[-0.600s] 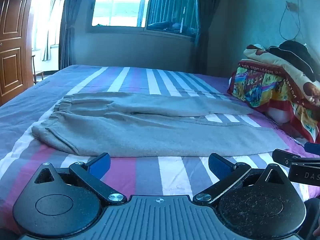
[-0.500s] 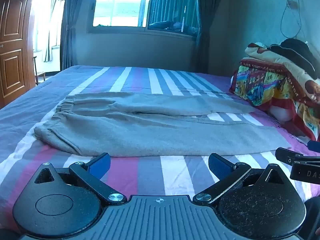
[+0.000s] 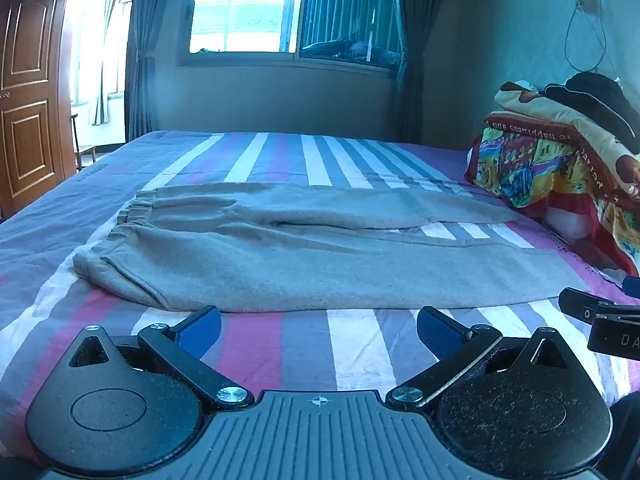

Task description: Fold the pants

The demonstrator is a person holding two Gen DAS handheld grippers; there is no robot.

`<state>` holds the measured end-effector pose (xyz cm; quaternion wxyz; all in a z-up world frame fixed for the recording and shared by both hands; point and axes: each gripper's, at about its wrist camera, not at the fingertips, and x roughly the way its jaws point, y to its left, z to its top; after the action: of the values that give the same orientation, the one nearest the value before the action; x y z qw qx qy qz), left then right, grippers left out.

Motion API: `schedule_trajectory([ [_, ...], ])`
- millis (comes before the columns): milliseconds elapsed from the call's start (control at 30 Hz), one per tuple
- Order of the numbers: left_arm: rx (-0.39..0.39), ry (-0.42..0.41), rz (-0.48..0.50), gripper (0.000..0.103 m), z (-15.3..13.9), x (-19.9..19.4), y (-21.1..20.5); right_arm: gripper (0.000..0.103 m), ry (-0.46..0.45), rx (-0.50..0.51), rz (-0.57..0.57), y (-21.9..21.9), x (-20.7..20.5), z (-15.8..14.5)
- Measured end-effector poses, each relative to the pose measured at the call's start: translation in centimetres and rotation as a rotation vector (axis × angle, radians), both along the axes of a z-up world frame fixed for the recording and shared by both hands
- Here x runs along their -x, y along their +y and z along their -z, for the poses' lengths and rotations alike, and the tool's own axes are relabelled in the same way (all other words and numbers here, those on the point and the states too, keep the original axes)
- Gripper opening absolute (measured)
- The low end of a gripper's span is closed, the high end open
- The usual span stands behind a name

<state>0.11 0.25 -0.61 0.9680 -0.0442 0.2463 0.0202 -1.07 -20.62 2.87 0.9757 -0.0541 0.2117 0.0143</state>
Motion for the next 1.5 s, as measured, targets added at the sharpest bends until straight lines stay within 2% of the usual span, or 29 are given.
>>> schedule_trajectory([
  [1500,-0.006,-0.005,0.014,0.103,-0.5,0.7,-1.1,0.102,-0.003,-0.004,0.0,0.2,0.0,0.0],
])
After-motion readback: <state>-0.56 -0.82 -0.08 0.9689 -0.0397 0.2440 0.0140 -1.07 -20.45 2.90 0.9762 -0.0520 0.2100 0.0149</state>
